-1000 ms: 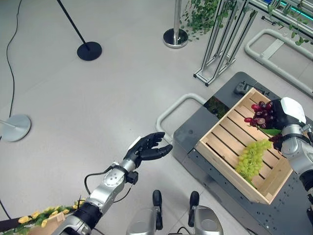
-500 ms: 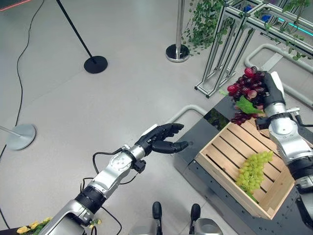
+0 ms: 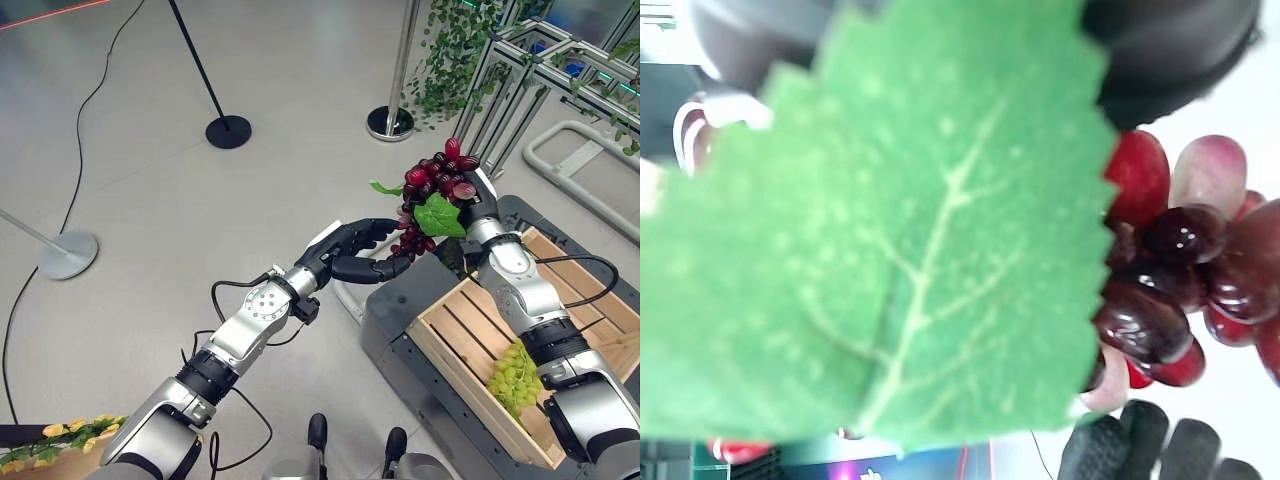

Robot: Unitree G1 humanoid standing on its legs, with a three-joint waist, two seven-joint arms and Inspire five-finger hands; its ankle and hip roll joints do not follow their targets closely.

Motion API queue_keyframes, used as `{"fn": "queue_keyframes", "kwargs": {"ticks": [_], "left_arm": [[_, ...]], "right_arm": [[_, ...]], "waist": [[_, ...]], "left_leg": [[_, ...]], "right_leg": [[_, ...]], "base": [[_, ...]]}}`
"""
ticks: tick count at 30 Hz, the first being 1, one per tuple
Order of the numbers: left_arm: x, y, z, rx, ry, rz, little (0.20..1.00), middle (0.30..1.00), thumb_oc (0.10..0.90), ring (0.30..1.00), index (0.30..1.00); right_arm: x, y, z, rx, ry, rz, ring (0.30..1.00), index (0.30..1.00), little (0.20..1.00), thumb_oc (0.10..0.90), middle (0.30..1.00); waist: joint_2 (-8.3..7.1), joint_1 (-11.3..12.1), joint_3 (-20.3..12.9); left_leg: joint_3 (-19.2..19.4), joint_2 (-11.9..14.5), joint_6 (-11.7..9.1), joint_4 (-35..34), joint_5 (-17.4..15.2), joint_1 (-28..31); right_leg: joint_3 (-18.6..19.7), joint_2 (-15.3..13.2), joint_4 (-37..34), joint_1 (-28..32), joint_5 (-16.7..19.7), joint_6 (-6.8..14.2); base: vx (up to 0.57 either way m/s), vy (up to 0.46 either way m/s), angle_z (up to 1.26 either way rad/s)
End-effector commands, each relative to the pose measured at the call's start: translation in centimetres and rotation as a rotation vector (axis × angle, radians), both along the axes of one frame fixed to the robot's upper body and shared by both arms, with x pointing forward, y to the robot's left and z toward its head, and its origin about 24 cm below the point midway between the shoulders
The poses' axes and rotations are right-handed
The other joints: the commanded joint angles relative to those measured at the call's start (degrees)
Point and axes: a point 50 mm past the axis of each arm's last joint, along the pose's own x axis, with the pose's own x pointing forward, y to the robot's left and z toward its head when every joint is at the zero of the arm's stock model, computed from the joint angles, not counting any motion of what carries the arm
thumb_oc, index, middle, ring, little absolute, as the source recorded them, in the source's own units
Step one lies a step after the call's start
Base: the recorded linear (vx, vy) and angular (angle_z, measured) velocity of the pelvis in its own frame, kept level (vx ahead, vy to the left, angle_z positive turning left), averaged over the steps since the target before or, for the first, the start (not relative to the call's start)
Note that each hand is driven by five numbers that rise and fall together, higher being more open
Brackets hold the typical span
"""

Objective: Pick up the fruits from the basket on one side to the basket on the other side

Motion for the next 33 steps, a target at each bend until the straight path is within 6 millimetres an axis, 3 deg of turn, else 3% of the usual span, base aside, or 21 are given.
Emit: {"fn": "queue_keyframes", "kwargs": {"ticks": [1, 12, 23, 33], "left_arm": [[1.5, -2.4, 2.6, -0.106, -0.052, -0.018, 0.900, 0.900, 0.800, 0.900, 0.900], [2.7, -1.5, 1.7, -0.050, 0.017, 0.111, 0.900, 0.900, 0.800, 0.900, 0.900], [3.1, -2.2, 1.0, -0.255, 0.183, 0.145, 0.900, 0.900, 0.800, 0.900, 0.900], [3.9, -0.2, 0.6, -0.232, 0.129, 0.351, 0.900, 0.900, 0.800, 0.900, 0.900]], "right_arm": [[0.6, 3.7, 4.5, 0.132, -0.157, 0.149, 0.300, 0.300, 0.300, 0.400, 0.300], [0.3, 7.6, 5.0, 0.189, -0.118, 0.288, 0.300, 0.300, 0.300, 0.400, 0.300], [0.0, 10.3, 5.2, 0.200, -0.089, 0.364, 0.300, 0.300, 0.300, 0.400, 0.300], [0.1, 10.6, 5.7, 0.166, -0.107, 0.351, 0.300, 0.300, 0.300, 0.400, 0.300]], "waist": [[-1.42, 0.9, -15.1], [-1.56, 2.0, -16.2], [-1.67, 2.6, -16.9], [-1.94, 2.9, -17.0]], "left_leg": [[-0.2, 1.5, -3.4, -0.1, -1.7, -0.7], [-1.2, 1.1, -3.3, -0.1, -1.5, -0.9], [-1.5, 1.0, -3.3, -0.1, -1.0, -1.2], [-1.7, 1.0, -3.3, -0.1, -1.1, -1.2]], "right_leg": [[1.0, 0.1, 0.0, -1.9, 2.9, -2.2], [-0.2, -0.4, 0.0, -1.4, 2.7, -1.9], [-0.3, -0.6, 0.0, -1.7, 2.9, -1.7], [-0.3, -0.6, 0.0, -1.7, 2.7, -1.7]], "base": [[0.02, 0.028, 0.15], [0.01, 0.025, 0.08], [0.00, 0.007, 0.03], [0.00, 0.000, 0.01]]}}
